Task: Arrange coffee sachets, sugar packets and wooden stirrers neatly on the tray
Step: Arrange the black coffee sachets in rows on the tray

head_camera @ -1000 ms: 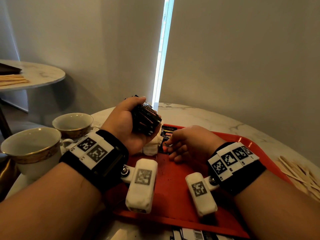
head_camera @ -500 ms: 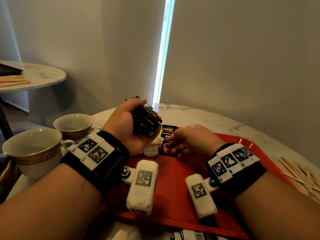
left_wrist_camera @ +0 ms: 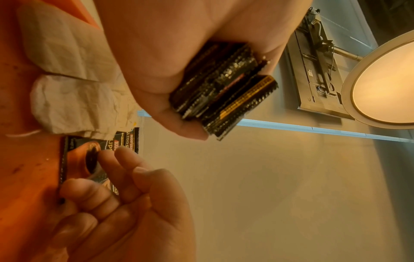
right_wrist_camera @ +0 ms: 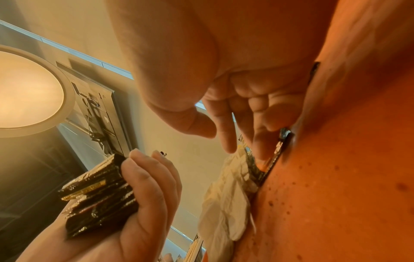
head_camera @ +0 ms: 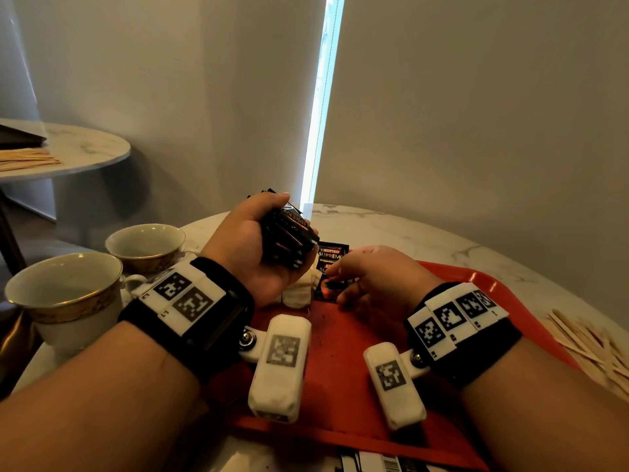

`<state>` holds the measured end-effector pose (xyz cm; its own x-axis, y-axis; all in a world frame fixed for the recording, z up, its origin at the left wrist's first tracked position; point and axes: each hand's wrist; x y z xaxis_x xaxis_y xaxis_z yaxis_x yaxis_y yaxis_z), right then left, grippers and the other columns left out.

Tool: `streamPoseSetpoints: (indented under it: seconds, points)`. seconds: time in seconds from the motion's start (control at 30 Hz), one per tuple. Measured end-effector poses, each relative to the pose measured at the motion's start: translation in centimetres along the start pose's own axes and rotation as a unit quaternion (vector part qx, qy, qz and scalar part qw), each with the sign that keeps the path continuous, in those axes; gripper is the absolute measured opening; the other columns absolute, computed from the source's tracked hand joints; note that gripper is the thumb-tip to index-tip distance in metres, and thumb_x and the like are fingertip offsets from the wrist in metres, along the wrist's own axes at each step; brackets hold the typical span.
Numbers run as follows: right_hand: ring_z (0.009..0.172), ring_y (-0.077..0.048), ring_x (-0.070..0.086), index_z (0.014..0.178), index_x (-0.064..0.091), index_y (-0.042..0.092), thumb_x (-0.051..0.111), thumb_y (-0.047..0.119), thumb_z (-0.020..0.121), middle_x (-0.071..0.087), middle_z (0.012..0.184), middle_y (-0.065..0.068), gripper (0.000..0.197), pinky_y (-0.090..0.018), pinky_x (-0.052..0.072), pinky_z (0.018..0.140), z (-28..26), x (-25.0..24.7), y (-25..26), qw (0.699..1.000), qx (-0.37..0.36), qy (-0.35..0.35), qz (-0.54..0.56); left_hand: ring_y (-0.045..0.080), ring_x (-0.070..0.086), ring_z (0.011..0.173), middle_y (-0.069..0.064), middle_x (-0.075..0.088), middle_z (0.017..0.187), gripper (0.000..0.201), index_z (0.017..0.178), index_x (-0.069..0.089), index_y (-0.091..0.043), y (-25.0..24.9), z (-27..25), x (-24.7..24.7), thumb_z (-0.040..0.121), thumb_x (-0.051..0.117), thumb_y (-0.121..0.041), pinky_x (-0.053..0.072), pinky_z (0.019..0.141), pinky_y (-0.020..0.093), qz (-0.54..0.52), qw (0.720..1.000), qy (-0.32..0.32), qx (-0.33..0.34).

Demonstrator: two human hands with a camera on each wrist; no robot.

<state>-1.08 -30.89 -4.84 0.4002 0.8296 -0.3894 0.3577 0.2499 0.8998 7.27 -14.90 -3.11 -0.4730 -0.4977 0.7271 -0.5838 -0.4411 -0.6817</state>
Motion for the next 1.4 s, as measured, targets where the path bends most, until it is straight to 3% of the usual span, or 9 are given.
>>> streamPoseSetpoints:
  seconds: [0.1,0.23,0.37,0.63,0.77,0.9,1.03,1.2,1.4]
  points:
    - [0.071,-0.029,0.073,0.098,0.073,0.009,0.061,0.009,0.09,0.072,0.093,-0.011,0.014,-0.035,0.047,0.056,-0.2,0.1,0.1,1.0,-0.005,-0.002,-0.007,0.024,0.065,0.076,0.01,0.058,0.099,0.039,0.12,0.055,-0.013,0.0,0.1,-0.1,0.086,0.063,-0.031,0.057,0.062,0.031,-0.001,1.0,0.006,-0.004]
    - [0.078,-0.041,0.072,0.099,0.068,-0.001,0.065,0.007,0.088,0.07,0.094,-0.016,0.014,-0.033,0.045,0.054,-0.5,0.0,0.4,0.999,-0.021,-0.035,0.028,0.024,0.065,0.076,0.01,0.057,0.102,0.041,0.12,0.055,-0.013,0.0,0.2,-0.2,0.086,0.064,-0.032,0.057,0.062,0.031,-0.002,1.0,0.007,-0.005]
    - [0.061,-0.027,0.062,0.1,0.065,-0.002,0.057,0.005,0.09,0.068,0.099,-0.025,0.015,-0.032,0.048,0.05,-0.4,-0.4,0.4,0.996,-0.02,-0.07,0.041,0.023,0.066,0.075,0.011,0.058,0.101,0.042,0.122,0.055,-0.012,0.0,0.1,-0.2,0.086,0.064,-0.032,0.057,0.062,0.031,0.001,1.0,0.009,-0.003]
    - [0.056,-0.027,0.066,0.095,0.063,0.001,0.053,0.014,0.092,0.061,0.08,-0.016,0.017,-0.04,0.056,0.058,-1.1,-1.5,1.0,0.996,0.028,-0.075,-0.042,0.023,0.066,0.076,0.01,0.059,0.099,0.057,0.122,0.056,-0.014,0.1,0.2,-0.2,0.07,0.069,-0.031,0.057,0.061,0.031,0.002,1.0,0.015,-0.007]
    - [0.06,-0.025,0.066,0.099,0.069,0.003,0.056,0.021,0.094,0.062,0.085,-0.015,0.023,-0.03,0.054,0.055,-2.2,-2.5,1.4,0.991,0.067,-0.017,-0.113,0.023,0.065,0.075,0.009,0.059,0.097,0.057,0.122,0.057,-0.013,0.2,0.1,0.0,0.069,0.069,-0.031,0.057,0.062,0.03,-0.001,1.0,0.014,-0.009]
    - [0.071,-0.027,0.07,0.105,0.068,0.0,0.054,0.025,0.097,0.069,0.104,-0.023,0.03,-0.032,0.057,0.06,-2.4,-2.1,1.3,0.988,0.085,0.034,-0.123,0.023,0.066,0.073,0.009,0.061,0.096,0.063,0.128,0.057,-0.013,0.2,0.1,0.0,0.069,0.069,-0.031,0.057,0.062,0.031,0.002,1.0,0.013,-0.007]
    - [0.076,-0.031,0.071,0.108,0.063,0.0,0.054,0.023,0.097,0.071,0.11,-0.019,0.026,-0.036,0.057,0.064,-2.1,-1.5,1.3,0.992,0.079,0.039,-0.094,0.023,0.065,0.073,0.008,0.06,0.093,0.057,0.121,0.056,-0.013,0.0,0.0,0.0,0.069,0.068,-0.031,0.057,0.062,0.029,0.001,1.0,0.018,-0.01]
    - [0.068,-0.029,0.07,0.109,0.063,-0.003,0.054,0.014,0.094,0.069,0.074,-0.016,0.025,-0.03,0.054,0.058,-2.3,-1.6,1.2,0.993,0.078,0.037,-0.086,0.023,0.066,0.075,0.009,0.06,0.095,0.057,0.121,0.057,-0.012,0.1,0.0,-0.1,0.069,0.069,-0.032,0.057,0.062,0.03,0.005,1.0,0.018,-0.007]
    - [0.077,-0.034,0.068,0.109,0.064,-0.005,0.055,0.014,0.091,0.073,0.082,-0.024,0.027,-0.036,0.051,0.068,-2.1,-1.8,1.2,0.993,0.078,0.034,-0.086,0.023,0.065,0.074,0.009,0.061,0.092,0.043,0.121,0.056,-0.012,0.0,0.0,0.0,0.084,0.064,-0.032,0.057,0.061,0.029,0.006,1.0,0.009,-0.009]
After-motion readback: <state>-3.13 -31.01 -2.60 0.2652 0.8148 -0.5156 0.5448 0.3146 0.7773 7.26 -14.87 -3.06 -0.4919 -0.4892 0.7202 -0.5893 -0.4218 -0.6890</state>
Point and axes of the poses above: each hand's wrist, its own z-axis towards the middle knuckle, its own x-axis out of the palm, y = z × x
